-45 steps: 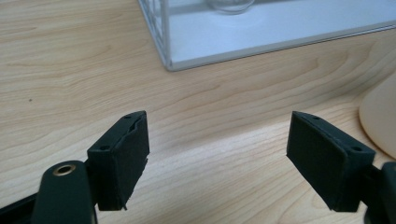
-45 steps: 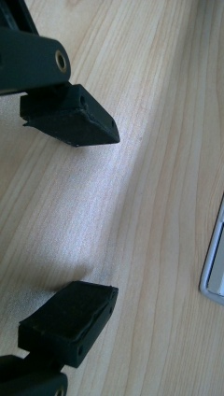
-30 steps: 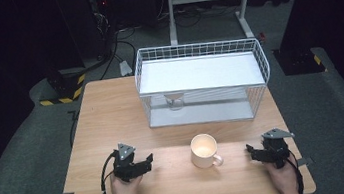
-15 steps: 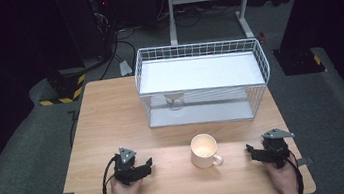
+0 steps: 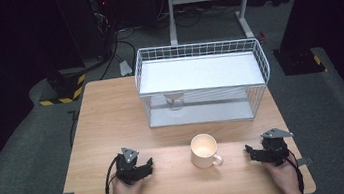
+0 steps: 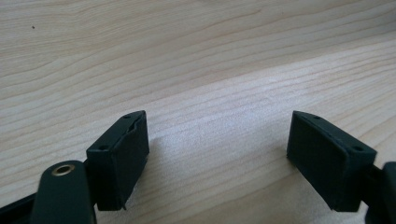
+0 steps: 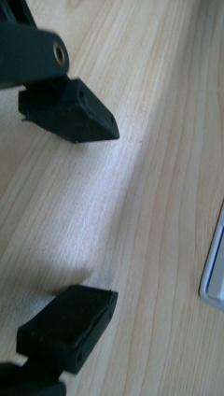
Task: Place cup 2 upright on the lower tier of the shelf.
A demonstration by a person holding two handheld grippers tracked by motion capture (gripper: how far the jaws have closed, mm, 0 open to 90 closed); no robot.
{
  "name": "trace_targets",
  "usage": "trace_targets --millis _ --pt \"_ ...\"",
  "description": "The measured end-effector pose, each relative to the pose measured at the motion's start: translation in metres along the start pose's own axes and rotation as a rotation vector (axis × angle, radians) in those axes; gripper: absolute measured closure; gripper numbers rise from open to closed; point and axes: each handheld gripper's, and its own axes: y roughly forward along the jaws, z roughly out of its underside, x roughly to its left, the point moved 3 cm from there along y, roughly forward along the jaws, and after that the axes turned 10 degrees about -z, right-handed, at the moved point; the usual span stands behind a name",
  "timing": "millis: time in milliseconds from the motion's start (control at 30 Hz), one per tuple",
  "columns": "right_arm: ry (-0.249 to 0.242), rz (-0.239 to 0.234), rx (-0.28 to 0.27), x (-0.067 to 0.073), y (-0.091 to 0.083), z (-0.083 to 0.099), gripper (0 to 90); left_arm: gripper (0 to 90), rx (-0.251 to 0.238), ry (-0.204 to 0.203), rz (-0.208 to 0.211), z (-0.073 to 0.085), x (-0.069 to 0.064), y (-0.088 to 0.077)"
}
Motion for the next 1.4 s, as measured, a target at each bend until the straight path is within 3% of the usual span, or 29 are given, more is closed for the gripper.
trace_targets --millis 200,267,333,367,533,600,633,700,767,1000,1100,1400 --pt "0.001 -0.012 0.011 0.002 0.0 -0.001 15.1 19.8 0.007 -0.001 0.002 -0.001 -0.001 0.001" --pt "-0.009 -0.065 -0.002 0.004 -0.001 0.001 14.8 18.7 0.005 0.01 0.002 -0.001 0.0 0.001" --pt "-0.004 -0.079 -0.002 0.005 -0.002 0.001 13.7 18.7 0.005 0.008 0.003 -0.001 -0.001 0.001" --pt "-0.024 -0.119 -0.023 0.014 -0.007 0.0 13.3 18.6 0.006 0.007 0.004 -0.001 -0.001 0.001" --pt "-0.06 -0.184 -0.093 0.03 -0.017 -0.002 11.2 18.6 0.006 0.004 0.004 -0.001 -0.001 0.001" --pt "-0.059 -0.233 -0.124 0.04 -0.02 -0.003 10.1 18.6 0.007 0.003 0.004 -0.001 -0.001 0.001" --pt "-0.072 -0.28 -0.144 0.049 -0.022 -0.004 9.5 18.6 0.007 0.003 0.005 -0.001 -0.001 0.001" --pt "-0.07 -0.297 -0.15 0.054 -0.024 -0.005 9.4 18.7 0.008 0.003 0.004 -0.001 -0.001 0.001" --pt "-0.113 -0.369 -0.187 0.069 -0.028 -0.009 9.0 19.0 0.005 -0.005 0.001 -0.001 -0.001 0.001" --pt "-0.163 -0.414 -0.218 0.09 -0.027 -0.019 8.9 19.0 0.006 -0.006 0.003 -0.001 -0.001 0.001" --pt "-0.209 -0.425 -0.232 0.102 -0.027 -0.029 8.9 19.0 0.005 -0.006 0.003 -0.001 -0.001 0.001" --pt "-0.282 -0.43 -0.204 0.12 -0.018 -0.045 8.8 19.1 0.006 -0.004 -0.001 -0.001 0.0 0.001"
